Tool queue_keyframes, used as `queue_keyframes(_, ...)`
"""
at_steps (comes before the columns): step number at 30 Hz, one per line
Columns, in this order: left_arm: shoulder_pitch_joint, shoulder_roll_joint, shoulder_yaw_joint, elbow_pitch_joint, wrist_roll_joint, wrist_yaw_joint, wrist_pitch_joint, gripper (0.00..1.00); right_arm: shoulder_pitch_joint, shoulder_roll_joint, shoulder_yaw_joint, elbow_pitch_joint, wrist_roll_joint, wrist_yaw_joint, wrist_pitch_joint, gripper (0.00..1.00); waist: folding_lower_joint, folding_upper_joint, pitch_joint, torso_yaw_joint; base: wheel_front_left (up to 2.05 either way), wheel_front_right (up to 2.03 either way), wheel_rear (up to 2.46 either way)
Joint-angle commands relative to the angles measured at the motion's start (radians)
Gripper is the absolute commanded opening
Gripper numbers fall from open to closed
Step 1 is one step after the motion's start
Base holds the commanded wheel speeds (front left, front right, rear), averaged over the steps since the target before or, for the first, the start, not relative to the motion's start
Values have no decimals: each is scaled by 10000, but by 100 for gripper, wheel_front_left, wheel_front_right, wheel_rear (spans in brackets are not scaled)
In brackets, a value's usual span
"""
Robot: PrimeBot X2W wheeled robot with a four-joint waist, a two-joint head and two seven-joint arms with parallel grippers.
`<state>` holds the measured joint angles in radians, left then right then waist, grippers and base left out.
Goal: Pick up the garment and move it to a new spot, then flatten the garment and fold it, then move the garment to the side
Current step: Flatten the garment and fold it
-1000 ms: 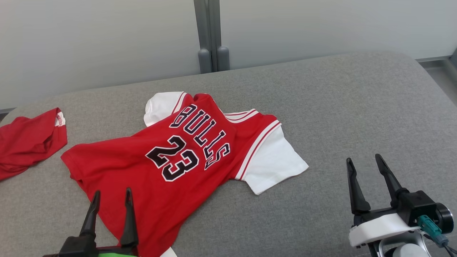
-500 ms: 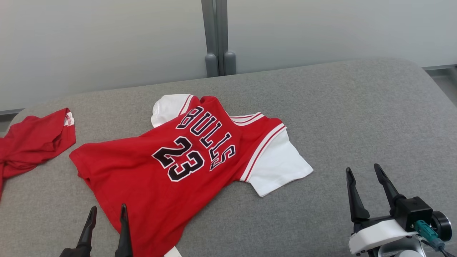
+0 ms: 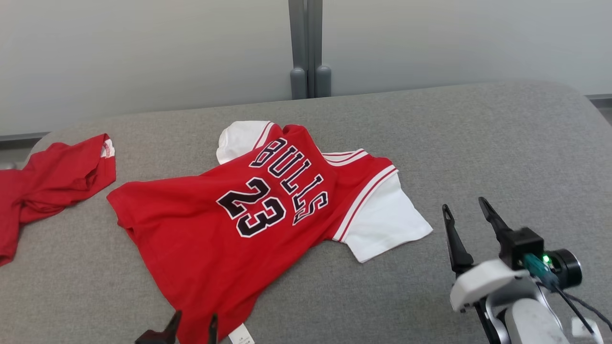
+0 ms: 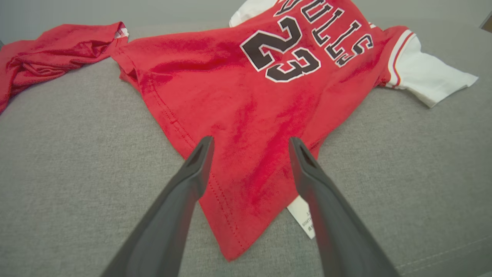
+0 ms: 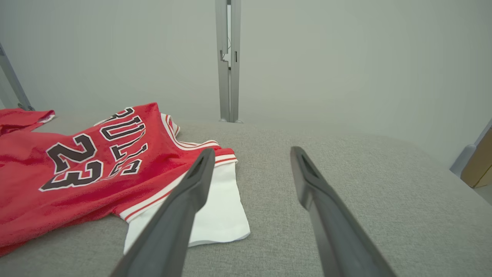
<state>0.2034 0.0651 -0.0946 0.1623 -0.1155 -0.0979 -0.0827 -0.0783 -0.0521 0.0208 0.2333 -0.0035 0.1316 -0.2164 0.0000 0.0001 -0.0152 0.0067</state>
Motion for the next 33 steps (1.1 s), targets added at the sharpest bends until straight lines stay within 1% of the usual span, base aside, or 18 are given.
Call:
queue_keyframes(1,20,173,-196,-74,21,-83,703,100,-517,-126,246,304,-209,-16,591,100,0,-1,164,180,0,0,0)
queue_keyframes(3,-94,219,-482,-181,-159,-165,1649,100,-1194,-142,213,794,-369,-17,1518,100,0,-1,391,319,0,0,0)
queue_keyframes(5,-338,478,-705,-116,-20,-201,2300,100,-1787,-235,452,1341,-558,-17,2369,100,0,-1,613,454,0,0,0)
queue_keyframes(6,-446,467,-794,-47,-85,-216,2484,100,-2062,-229,375,1581,-545,-17,2657,100,0,-1,720,511,0,0,0)
queue_keyframes(8,-724,620,-1053,175,-14,-254,2815,100,-2531,-280,561,2218,-741,-17,3392,100,0,-1,922,639,0,0,0)
queue_keyframes(13,-1235,775,-1363,678,-291,-294,3162,100,-3290,-272,886,3385,-694,-17,4250,100,0,-1,1292,787,0,0,0)
queue_keyframes(16,-1367,848,-1457,887,-413,-309,3243,100,-3560,-312,1120,3880,-594,-19,4467,100,0,-1,1425,798,0,0,0)
queue_keyframes(17,-1369,903,-1482,968,-407,-311,3307,82,-3624,-311,1190,4049,-541,-17,4542,100,0,-1,1465,794,0,0,0)
queue_keyframes(18,-1353,934,-1496,1036,-425,-314,3347,72,-3662,-304,1228,4167,-487,-17,4586,100,0,-1,1485,793,0,0,0)
queue_keyframes(19,-1320,963,-1523,1103,-445,-303,3399,60,-3718,-329,1244,4314,-457,-17,4613,100,0,-1,1515,798,0,0,0)
queue_keyframes(21,-1337,988,-1563,1146,-477,-305,3429,49,-3826,-396,1224,4532,-397,-17,4676,100,0,-1,1568,818,0,0,0)
queue_keyframes(24,-1349,1035,-1604,1202,-485,-301,3408,48,-3915,-523,1196,4836,-444,-19,4764,100,0,-1,1625,871,0,0,0)
queue_keyframes(26,-1379,1051,-1617,1230,-490,-275,3384,40,-3981,-586,1178,5006,-461,-19,4874,100,0,-1,1690,904,0,0,0)
queue_keyframes(28,-1463,1040,-1645,1271,-498,-266,3342,9,-3986,-607,1318,5291,-380,-19,5115,100,0,-1,1745,933,0,0,0)
queue_keyframes(29,-1514,1038,-1667,1308,-508,-268,3313,0,-3969,-619,1468,5484,-318,-17,5291,100,0,-1,1776,948,0,0,0)
queue_keyframes(33,-1696,1058,-1767,1529,-583,-279,3235,0,-3924,-628,1853,6109,152,-8,5925,99,0,-1,1878,972,0,0,0)
